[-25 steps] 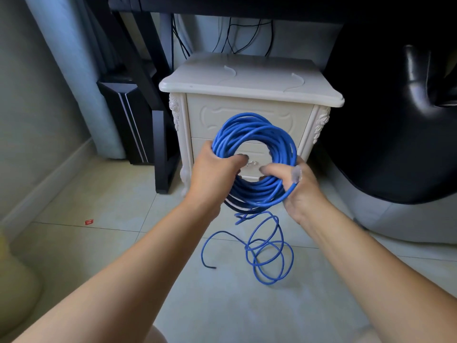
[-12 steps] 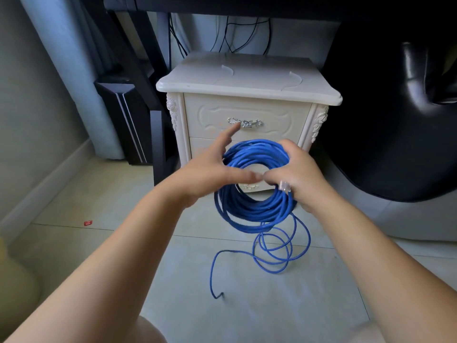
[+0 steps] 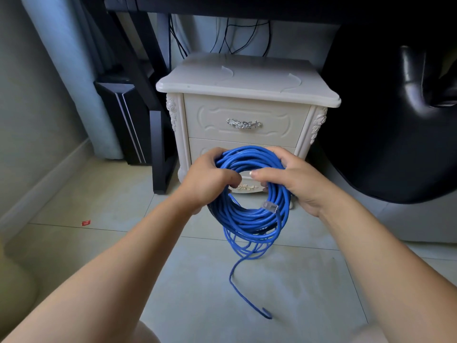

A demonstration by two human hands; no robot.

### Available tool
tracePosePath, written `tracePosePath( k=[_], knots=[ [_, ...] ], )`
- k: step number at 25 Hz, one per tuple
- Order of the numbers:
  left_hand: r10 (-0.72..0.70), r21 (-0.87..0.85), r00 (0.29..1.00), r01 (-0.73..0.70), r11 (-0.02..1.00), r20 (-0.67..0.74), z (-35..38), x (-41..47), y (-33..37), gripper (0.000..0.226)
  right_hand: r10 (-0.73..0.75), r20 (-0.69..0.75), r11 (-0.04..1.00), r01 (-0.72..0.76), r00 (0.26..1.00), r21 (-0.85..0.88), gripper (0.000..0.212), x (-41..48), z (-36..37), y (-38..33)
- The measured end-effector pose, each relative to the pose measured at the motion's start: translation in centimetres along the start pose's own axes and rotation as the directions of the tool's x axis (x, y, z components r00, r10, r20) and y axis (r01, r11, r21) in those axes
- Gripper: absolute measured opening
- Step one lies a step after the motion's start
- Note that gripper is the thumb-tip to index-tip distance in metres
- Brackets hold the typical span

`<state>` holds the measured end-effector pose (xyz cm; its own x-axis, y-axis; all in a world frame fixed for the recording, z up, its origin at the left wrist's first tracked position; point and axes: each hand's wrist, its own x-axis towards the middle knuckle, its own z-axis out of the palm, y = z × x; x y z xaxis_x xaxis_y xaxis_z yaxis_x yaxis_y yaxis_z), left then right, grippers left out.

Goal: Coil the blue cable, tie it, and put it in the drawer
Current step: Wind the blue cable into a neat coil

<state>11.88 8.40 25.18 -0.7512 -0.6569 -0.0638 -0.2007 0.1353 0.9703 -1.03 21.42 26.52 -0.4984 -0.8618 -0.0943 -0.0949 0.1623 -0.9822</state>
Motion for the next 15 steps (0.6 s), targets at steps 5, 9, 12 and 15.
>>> tracePosePath(
  k=[5, 9, 12, 15],
  knots=[
    [-0.213, -0.252, 0.974, 0.188, 0.949, -0.076, -0.6, 0.6, -0.1, 0.036, 0.062, 0.216, 0.976, -0.105, 0.974, 0.19, 0.104, -0.1, -1.2, 0.4],
    [-0.294, -0.379, 0.951, 0.237, 0.894, -0.098, -0.9, -0.1, 0.3, 0.016, 0.023, 0.26, 0.914, -0.125, 0.965, 0.385, 0.132, -0.8, -1.1, 1.1],
    [-0.314, -0.447, 0.945, 0.242, 0.861, -0.094, -1.1, -0.7, 0.4, 0.022, -0.004, 0.255, 0.926, -0.093, 0.967, 0.365, 0.143, -1.4, -0.4, 1.2],
    [-0.346, -0.493, 0.933, 0.255, 0.832, -0.101, -0.9, -0.6, 0.4, 0.022, 0.074, 0.087, 0.979, -0.089, 0.993, 0.181, 0.14, -1.0, 1.3, 1.6]
  ],
)
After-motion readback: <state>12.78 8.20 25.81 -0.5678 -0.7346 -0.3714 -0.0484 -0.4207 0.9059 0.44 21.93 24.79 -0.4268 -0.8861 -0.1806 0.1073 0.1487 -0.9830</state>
